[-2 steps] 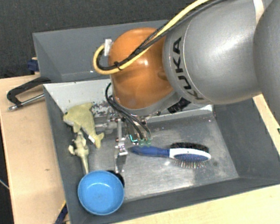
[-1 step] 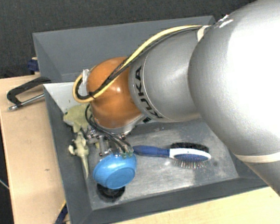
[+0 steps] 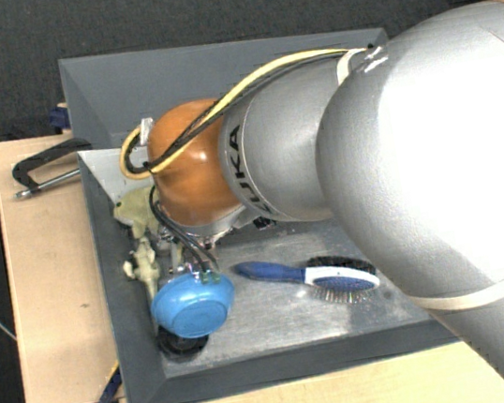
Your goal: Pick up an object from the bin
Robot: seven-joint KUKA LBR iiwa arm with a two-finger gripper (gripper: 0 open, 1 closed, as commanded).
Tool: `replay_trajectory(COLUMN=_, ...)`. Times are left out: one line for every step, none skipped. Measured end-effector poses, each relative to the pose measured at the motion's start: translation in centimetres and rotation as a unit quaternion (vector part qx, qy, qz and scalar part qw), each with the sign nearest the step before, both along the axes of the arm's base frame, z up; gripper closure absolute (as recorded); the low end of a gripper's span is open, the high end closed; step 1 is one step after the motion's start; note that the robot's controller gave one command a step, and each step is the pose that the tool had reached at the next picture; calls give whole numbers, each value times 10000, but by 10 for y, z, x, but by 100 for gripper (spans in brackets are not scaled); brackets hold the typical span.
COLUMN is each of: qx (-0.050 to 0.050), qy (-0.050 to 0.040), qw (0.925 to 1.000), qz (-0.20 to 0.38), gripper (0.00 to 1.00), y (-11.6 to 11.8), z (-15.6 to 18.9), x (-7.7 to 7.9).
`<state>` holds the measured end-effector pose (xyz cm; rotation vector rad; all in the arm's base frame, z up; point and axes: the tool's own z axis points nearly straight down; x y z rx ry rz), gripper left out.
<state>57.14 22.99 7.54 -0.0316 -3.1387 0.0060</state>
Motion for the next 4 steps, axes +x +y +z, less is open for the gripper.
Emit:
replay_trajectory(qx=56, qy=-45, qw=9964, qz=848, gripper=0, y=-42, z=1, x=1)
replay_trajectory(qx=51, qy=-128, qw=9877, qz=1557, gripper=0, y=-106, z=3, x=-18)
replay_trajectory(qx=14, qy=-73, qw=9681, qz=2506, gripper=0, y=-166, z=40, x=-56)
replay_trajectory(qx=29, qy=-22, qw=9351, qz=3543, gripper=0, y=-190, z=10, x=-36)
